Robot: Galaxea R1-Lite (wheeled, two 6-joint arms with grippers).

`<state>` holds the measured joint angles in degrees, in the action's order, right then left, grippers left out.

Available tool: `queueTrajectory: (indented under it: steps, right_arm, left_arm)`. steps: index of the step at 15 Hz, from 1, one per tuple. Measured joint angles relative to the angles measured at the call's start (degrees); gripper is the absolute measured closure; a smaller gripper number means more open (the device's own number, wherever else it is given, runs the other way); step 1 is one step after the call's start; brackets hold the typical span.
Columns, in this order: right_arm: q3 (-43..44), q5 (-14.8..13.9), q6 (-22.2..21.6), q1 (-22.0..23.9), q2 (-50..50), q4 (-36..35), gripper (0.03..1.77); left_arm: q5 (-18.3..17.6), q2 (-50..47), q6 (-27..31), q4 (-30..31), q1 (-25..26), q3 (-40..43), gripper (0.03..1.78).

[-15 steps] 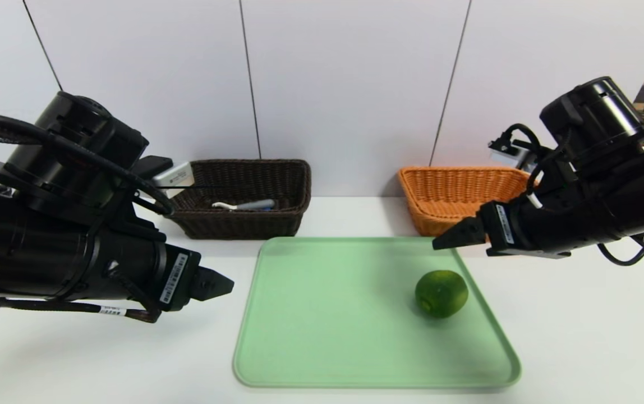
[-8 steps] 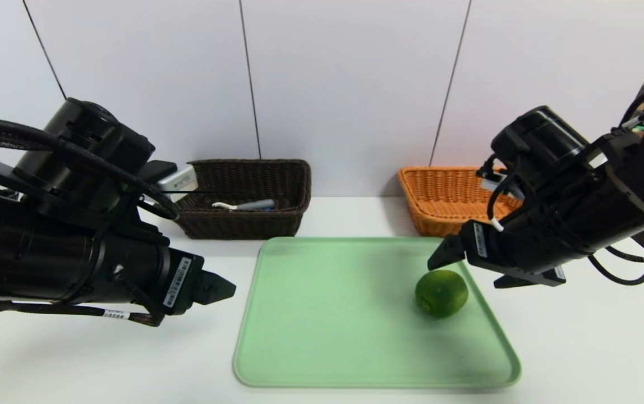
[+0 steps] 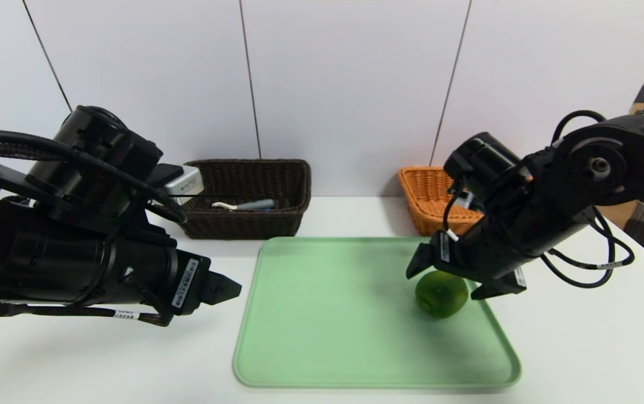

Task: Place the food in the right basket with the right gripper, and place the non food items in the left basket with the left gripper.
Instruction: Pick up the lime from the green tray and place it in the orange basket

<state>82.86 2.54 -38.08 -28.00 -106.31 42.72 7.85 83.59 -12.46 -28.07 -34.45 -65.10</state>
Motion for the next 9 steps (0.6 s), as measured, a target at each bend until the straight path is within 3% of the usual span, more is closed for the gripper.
queueTrajectory:
  steps: [9]
  right_arm:
    - [2.5, -2.3, -0.5, -0.3, -5.6, 2.3, 0.09]
  left_arm:
    - [0.0, 0.4, -0.2, 0.1, 0.0, 0.5, 0.12]
